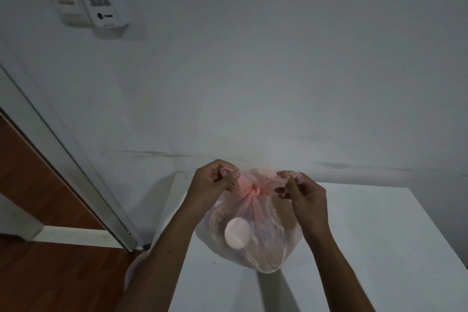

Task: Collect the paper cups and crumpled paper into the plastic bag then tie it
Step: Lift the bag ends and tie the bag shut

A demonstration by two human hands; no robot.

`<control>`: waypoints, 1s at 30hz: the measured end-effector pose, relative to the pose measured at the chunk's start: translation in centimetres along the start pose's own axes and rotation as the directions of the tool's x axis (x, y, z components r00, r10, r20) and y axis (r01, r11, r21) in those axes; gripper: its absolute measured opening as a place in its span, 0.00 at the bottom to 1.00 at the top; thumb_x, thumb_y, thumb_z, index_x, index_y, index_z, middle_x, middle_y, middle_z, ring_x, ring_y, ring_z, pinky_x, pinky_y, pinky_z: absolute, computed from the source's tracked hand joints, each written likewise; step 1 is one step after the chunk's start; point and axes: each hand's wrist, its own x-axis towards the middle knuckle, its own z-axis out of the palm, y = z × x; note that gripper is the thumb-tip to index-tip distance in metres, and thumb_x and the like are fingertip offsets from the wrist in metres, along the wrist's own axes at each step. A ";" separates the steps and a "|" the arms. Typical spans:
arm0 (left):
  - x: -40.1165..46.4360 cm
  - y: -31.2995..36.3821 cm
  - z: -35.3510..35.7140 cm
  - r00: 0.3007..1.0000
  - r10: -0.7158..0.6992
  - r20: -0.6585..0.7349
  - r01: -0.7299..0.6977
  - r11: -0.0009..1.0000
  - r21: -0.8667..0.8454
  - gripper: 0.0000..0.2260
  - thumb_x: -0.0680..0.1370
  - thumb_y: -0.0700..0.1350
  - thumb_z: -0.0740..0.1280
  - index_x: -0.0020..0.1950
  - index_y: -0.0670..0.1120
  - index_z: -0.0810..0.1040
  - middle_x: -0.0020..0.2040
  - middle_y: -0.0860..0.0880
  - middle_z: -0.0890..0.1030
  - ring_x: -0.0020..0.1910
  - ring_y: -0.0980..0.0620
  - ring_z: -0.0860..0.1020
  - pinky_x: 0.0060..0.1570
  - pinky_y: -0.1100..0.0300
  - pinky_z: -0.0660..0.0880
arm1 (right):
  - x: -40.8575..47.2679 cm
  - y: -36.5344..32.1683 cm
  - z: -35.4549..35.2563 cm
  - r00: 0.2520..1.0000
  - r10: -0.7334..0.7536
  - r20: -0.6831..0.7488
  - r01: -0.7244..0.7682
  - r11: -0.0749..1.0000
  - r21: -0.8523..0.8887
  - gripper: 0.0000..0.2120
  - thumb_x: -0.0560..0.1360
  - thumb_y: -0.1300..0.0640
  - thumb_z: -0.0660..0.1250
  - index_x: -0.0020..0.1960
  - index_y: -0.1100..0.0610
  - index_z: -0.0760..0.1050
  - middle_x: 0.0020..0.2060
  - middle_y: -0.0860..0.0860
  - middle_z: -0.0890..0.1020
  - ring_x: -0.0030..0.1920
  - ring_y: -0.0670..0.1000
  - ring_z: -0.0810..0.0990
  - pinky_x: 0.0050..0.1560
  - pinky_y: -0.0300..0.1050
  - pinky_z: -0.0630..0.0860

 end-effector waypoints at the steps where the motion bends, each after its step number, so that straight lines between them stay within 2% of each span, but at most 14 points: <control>1: -0.1 0.3 -0.3 1.000 0.004 -0.015 -0.004 1.000 -0.023 0.05 0.73 0.37 0.74 0.48 0.43 0.82 0.38 0.44 0.83 0.38 0.48 0.82 0.43 0.52 0.80 | 0.0 -0.3 0.6 1.000 -0.009 0.014 0.009 1.000 0.001 0.09 0.79 0.64 0.65 0.46 0.57 0.84 0.39 0.50 0.86 0.36 0.47 0.84 0.38 0.37 0.79; 4: -0.3 1.6 -1.2 0.999 0.012 -0.035 -0.015 0.997 -0.075 0.12 0.72 0.36 0.75 0.53 0.42 0.79 0.37 0.45 0.83 0.38 0.48 0.82 0.40 0.55 0.81 | -0.4 -1.8 3.1 0.997 -0.037 0.067 0.037 0.999 0.008 0.05 0.77 0.62 0.68 0.46 0.60 0.83 0.38 0.51 0.86 0.37 0.48 0.84 0.40 0.39 0.81; 6: -0.6 2.0 -1.8 0.999 0.007 -0.033 -0.010 0.997 -0.083 0.11 0.72 0.35 0.74 0.52 0.41 0.78 0.40 0.44 0.85 0.40 0.47 0.84 0.40 0.55 0.82 | -0.9 -2.7 5.0 0.994 -0.045 0.104 0.045 0.999 -0.002 0.04 0.76 0.60 0.69 0.47 0.59 0.83 0.38 0.51 0.86 0.40 0.49 0.85 0.41 0.39 0.82; 8: -1.0 2.1 -2.8 0.999 0.008 -0.040 -0.011 0.996 -0.088 0.10 0.72 0.36 0.75 0.50 0.41 0.79 0.44 0.43 0.86 0.45 0.45 0.85 0.44 0.51 0.82 | -1.4 -3.2 6.8 0.991 -0.051 0.125 0.054 0.998 -0.019 0.05 0.76 0.57 0.70 0.47 0.57 0.84 0.38 0.51 0.86 0.41 0.49 0.85 0.43 0.41 0.82; 10: -1.3 2.2 -4.3 0.999 0.022 -0.044 -0.025 0.997 -0.076 0.11 0.70 0.37 0.76 0.50 0.44 0.80 0.46 0.45 0.86 0.48 0.47 0.84 0.48 0.52 0.82 | -1.9 -3.7 8.4 0.990 -0.036 0.137 0.039 0.999 -0.016 0.05 0.76 0.56 0.70 0.47 0.57 0.84 0.39 0.51 0.86 0.41 0.50 0.86 0.45 0.44 0.83; 13: -2.3 2.3 -6.7 0.999 0.038 -0.007 -0.038 0.996 -0.075 0.18 0.66 0.36 0.79 0.53 0.45 0.81 0.48 0.48 0.86 0.49 0.49 0.84 0.49 0.58 0.81 | -2.7 -4.2 10.6 0.986 -0.029 0.163 0.030 1.000 0.000 0.06 0.77 0.57 0.69 0.46 0.58 0.84 0.38 0.51 0.86 0.41 0.49 0.86 0.47 0.45 0.82; 16: -2.9 1.8 -8.6 0.997 0.081 -0.001 -0.081 0.996 -0.038 0.22 0.63 0.34 0.80 0.55 0.44 0.81 0.49 0.46 0.85 0.49 0.47 0.84 0.50 0.55 0.81 | -3.8 -4.9 12.9 0.978 -0.028 0.208 0.030 0.999 -0.010 0.12 0.80 0.57 0.65 0.43 0.59 0.83 0.37 0.52 0.86 0.41 0.50 0.85 0.47 0.45 0.81; 18: -2.8 1.4 -9.8 0.990 0.112 -0.089 -0.107 0.992 0.060 0.17 0.65 0.36 0.79 0.52 0.46 0.83 0.47 0.48 0.85 0.47 0.49 0.84 0.49 0.54 0.81 | -4.6 -5.3 14.4 0.967 0.004 0.256 -0.014 0.999 0.037 0.16 0.81 0.53 0.61 0.44 0.60 0.84 0.39 0.54 0.86 0.44 0.52 0.86 0.50 0.47 0.81; 21: -2.4 1.0 -11.9 0.966 0.145 -0.216 -0.108 0.978 0.177 0.08 0.69 0.39 0.77 0.45 0.48 0.84 0.41 0.51 0.85 0.43 0.53 0.83 0.46 0.57 0.80 | -5.2 -5.5 16.5 0.944 0.056 0.326 -0.084 0.994 0.072 0.19 0.82 0.50 0.58 0.52 0.60 0.84 0.44 0.55 0.87 0.49 0.53 0.85 0.55 0.50 0.80; 24: -2.8 1.0 -13.6 0.948 0.129 -0.290 -0.078 0.980 0.181 0.07 0.71 0.37 0.74 0.43 0.48 0.83 0.40 0.51 0.85 0.41 0.54 0.83 0.44 0.60 0.79 | -5.0 -4.5 17.8 0.953 -0.080 0.293 0.116 0.987 -0.108 0.10 0.80 0.50 0.64 0.56 0.51 0.81 0.51 0.44 0.85 0.55 0.44 0.82 0.59 0.52 0.78; 25: -2.9 1.1 -14.1 0.946 0.115 -0.304 -0.068 0.985 0.161 0.06 0.72 0.36 0.73 0.43 0.47 0.83 0.40 0.51 0.85 0.41 0.54 0.83 0.43 0.61 0.78 | -4.9 -4.2 18.0 0.944 -0.106 0.314 0.179 0.960 -0.214 0.12 0.76 0.47 0.69 0.59 0.46 0.79 0.55 0.39 0.82 0.58 0.41 0.79 0.60 0.48 0.77; 27: -3.3 1.4 -15.2 0.940 0.101 -0.327 -0.060 0.989 0.133 0.06 0.73 0.34 0.71 0.43 0.44 0.83 0.39 0.49 0.84 0.38 0.56 0.82 0.40 0.65 0.77 | -4.7 -3.8 18.6 0.890 -0.037 0.455 0.230 0.896 -0.378 0.28 0.66 0.38 0.74 0.65 0.39 0.73 0.60 0.32 0.76 0.60 0.37 0.73 0.58 0.37 0.71; 28: -3.5 1.4 -15.8 0.935 0.102 -0.340 -0.058 0.989 0.137 0.06 0.73 0.34 0.71 0.43 0.44 0.82 0.39 0.49 0.84 0.38 0.57 0.81 0.39 0.66 0.76 | -4.6 -3.6 19.1 0.848 0.042 0.528 0.228 0.870 -0.436 0.34 0.63 0.36 0.76 0.67 0.38 0.70 0.61 0.32 0.74 0.59 0.37 0.71 0.56 0.35 0.68; 30: -3.7 1.4 -17.3 0.911 0.112 -0.397 -0.041 0.982 0.184 0.05 0.73 0.35 0.71 0.44 0.44 0.82 0.39 0.49 0.83 0.39 0.58 0.81 0.41 0.66 0.76 | -4.4 -2.9 20.6 0.748 0.151 0.646 0.244 0.843 -0.479 0.40 0.60 0.37 0.78 0.69 0.38 0.67 0.62 0.34 0.72 0.58 0.37 0.71 0.55 0.35 0.68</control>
